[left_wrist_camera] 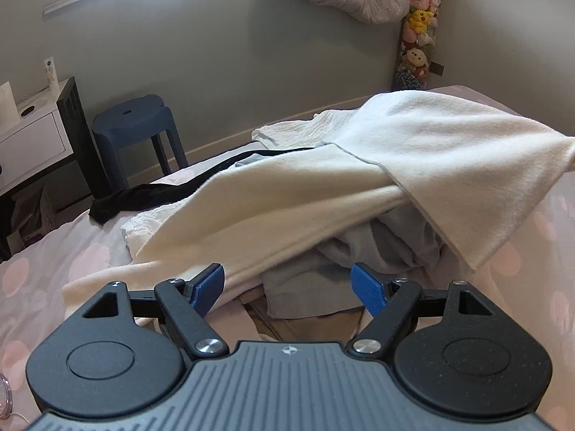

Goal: Fold clothes

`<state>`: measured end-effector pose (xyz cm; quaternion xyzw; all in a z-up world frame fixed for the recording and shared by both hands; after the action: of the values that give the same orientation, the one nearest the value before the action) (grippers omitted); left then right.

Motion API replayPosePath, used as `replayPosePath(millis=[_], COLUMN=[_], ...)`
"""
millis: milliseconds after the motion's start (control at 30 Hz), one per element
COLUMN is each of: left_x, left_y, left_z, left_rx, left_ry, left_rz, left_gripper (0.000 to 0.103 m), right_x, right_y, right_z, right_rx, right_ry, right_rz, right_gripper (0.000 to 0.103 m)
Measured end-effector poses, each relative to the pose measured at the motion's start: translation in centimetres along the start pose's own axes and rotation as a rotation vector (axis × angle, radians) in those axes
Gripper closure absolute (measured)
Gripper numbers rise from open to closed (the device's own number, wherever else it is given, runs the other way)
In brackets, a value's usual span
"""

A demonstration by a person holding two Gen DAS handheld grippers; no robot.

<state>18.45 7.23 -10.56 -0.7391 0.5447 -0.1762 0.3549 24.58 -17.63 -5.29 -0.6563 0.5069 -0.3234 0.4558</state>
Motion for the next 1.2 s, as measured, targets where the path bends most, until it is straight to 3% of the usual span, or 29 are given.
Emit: replayPosePath(millis=[300,667,900,1100,1200], left_x=[2.9,8.6,13.0,16.0,17.4], left_y=[0.2,0.1,2.1,4.3,5.4], left_z=[-4.0,-11.2,-14.9,-16.3,-16.7], left_rx=[0.056,0.16,0.181,0.149,0.133], left_ry=[0.083,0.247,0.358,0.435,0.46], left_rz=[0.073,0.161,0.26,0.347,0.389], left_gripper=[0.025,0.025,0.025,0.025,0.025], right_x=[6.9,16.3,22.3,27.4,27.3], right_y=[1.6,8.1,13.0,18.2,19.7], right_z=[-9.5,-24.4,-33.2,-36.0,-36.9], right_rx=[0.067,0.072,0.054,-0.091,-0.097], right_ry=[0.198,0.514,0.73,0.718,0.724], right_rz=[0.072,0.207,0.305,0.533,0.562], right_gripper=[0.1,0.1,0.1,0.099,0.094])
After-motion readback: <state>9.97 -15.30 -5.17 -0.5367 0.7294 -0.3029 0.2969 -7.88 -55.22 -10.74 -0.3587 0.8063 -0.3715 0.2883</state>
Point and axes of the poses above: each gripper's, at about its wrist camera, not at the fingertips, and z roughly the way its jaws point, x to its right, y to its underside, the point moved 3 cm from there along z, roughly the way its jaws point, and after that the axes turned 11 degrees about -y, right-handed, at the moved point
